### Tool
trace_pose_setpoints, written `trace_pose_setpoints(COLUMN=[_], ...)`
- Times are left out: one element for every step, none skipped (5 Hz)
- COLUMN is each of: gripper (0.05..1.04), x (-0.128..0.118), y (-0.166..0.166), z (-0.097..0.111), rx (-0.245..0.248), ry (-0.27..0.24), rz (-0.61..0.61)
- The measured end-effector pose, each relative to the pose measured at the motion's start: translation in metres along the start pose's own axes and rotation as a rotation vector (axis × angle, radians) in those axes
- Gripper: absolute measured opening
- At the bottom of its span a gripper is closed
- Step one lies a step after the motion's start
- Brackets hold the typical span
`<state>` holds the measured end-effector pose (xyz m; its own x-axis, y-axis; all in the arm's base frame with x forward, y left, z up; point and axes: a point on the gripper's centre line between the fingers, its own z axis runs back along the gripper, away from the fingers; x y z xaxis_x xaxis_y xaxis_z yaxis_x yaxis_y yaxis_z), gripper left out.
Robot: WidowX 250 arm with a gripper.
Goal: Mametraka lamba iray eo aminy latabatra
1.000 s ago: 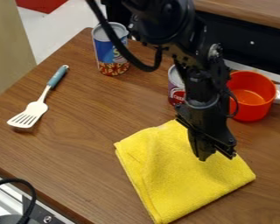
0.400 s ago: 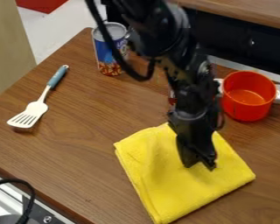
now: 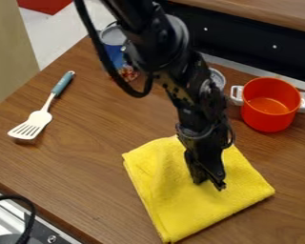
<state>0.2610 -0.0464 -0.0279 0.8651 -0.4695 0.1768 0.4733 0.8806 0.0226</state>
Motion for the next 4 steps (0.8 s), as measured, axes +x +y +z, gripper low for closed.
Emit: trace_pose_setpoints(gripper=[0.052, 0.052, 0.052, 0.052], x=[-0.007, -0.020, -0.036, -0.053], y=[0.023, 0.055, 0.078, 0.098], z=[0.000, -0.001, 0.002, 0.007], rx=[0.041, 0.093, 0.103, 0.114], ry=[-0.011, 0.000, 0.012, 0.024], rz=[0.017, 0.031, 0.021, 0.010])
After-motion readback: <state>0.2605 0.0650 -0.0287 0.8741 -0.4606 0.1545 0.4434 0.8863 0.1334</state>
